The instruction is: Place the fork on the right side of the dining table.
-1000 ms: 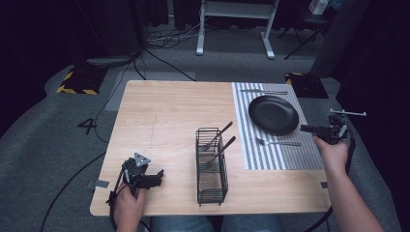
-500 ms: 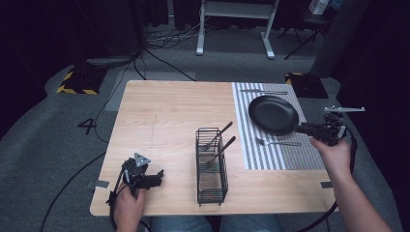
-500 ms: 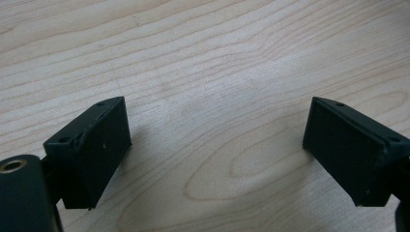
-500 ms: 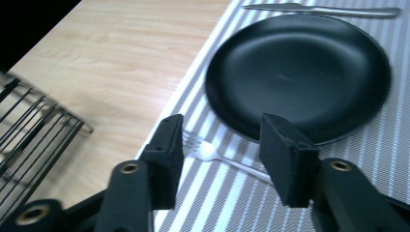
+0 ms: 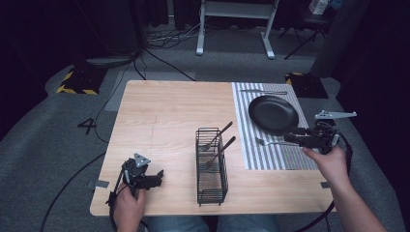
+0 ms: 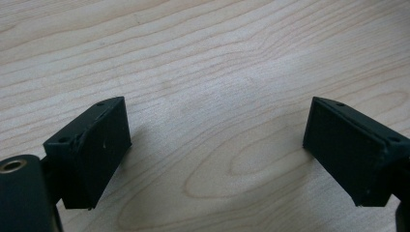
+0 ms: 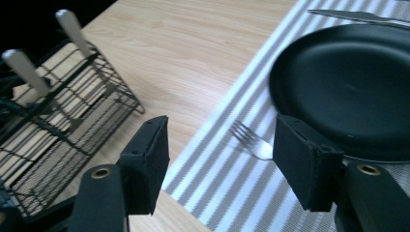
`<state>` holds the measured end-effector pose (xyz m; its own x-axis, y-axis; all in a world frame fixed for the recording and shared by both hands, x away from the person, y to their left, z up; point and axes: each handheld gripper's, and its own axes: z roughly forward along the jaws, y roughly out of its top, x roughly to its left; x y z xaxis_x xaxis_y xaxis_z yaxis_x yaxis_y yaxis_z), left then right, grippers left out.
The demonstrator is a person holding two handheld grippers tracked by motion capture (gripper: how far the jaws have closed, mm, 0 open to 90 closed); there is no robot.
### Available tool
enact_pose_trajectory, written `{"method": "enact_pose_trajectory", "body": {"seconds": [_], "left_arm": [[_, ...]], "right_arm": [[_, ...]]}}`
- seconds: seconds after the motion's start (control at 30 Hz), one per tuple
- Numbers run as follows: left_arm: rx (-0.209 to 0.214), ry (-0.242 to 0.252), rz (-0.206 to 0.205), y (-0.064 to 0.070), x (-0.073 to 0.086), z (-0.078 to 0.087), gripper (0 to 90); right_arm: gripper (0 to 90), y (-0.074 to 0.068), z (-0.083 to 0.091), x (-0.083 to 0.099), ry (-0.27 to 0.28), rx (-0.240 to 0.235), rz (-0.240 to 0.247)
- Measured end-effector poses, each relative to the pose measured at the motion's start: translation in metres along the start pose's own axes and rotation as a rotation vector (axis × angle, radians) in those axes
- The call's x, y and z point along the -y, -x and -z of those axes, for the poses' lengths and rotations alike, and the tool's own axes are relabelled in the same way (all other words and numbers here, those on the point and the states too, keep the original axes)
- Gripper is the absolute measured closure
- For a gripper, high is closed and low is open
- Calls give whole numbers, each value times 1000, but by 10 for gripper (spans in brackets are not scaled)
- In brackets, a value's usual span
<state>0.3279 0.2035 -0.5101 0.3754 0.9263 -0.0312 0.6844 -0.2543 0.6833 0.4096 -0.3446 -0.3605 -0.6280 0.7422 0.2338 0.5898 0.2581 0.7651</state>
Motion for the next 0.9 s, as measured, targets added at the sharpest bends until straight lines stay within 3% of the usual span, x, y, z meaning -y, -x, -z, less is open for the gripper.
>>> {"method": "enact_pose_trajectory", "body": {"seconds": [0.1, 0.17, 0.37, 0.6, 0.9], "left_arm": [[-4, -1, 3, 1, 0, 0, 96], [-5, -1, 4, 1, 0, 0, 96], [-6, -2, 5, 1, 1, 1, 96], [-6, -2, 5, 1, 1, 1, 95], [-1, -4, 1, 1, 0, 0, 83]], "right_arm": [[365, -9, -5, 3, -9, -21, 32], [358, -18, -9, 7, -26, -24, 78], [357, -35, -17, 15, -63, -38, 137], [350, -47, -24, 22, -86, -60, 166], [347, -52, -43, 36, -125, -96, 171]]}}
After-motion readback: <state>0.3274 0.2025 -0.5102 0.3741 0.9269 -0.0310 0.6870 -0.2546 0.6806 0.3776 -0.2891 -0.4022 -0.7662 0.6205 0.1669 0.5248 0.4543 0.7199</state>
